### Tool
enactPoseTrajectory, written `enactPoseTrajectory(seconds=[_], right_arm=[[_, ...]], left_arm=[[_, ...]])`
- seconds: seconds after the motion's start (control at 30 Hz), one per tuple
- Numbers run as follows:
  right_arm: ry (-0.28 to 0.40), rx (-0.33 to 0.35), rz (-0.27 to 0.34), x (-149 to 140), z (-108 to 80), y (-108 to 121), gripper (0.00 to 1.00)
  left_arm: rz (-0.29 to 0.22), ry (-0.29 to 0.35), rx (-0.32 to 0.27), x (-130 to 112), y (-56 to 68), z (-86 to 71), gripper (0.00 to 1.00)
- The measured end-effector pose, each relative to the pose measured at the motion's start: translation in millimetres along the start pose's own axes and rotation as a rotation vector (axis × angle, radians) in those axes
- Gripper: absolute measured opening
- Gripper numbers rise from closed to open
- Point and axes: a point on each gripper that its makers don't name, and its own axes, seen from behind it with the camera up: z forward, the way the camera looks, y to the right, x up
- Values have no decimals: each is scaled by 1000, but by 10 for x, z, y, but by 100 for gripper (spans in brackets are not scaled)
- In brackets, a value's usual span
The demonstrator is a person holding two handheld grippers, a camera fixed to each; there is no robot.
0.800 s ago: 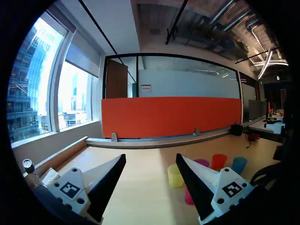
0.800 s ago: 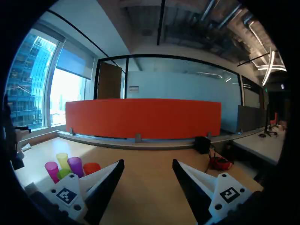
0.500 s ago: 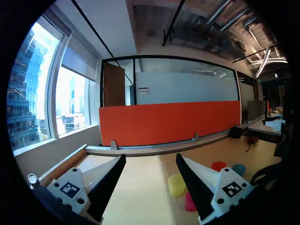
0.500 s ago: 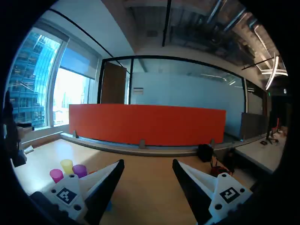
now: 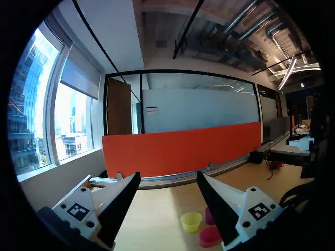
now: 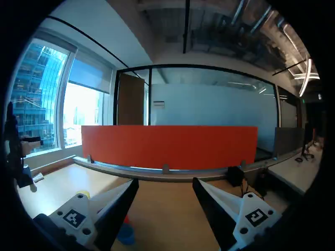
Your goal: Pour water
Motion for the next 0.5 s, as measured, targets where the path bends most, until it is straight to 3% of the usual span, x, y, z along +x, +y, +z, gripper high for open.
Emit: enactPoseTrajectory(seconds=[0.5], right_arm=[[11,22,1,166,-31,76,100]], left_arm=[[-25,-13,-76,170,162,56,99]])
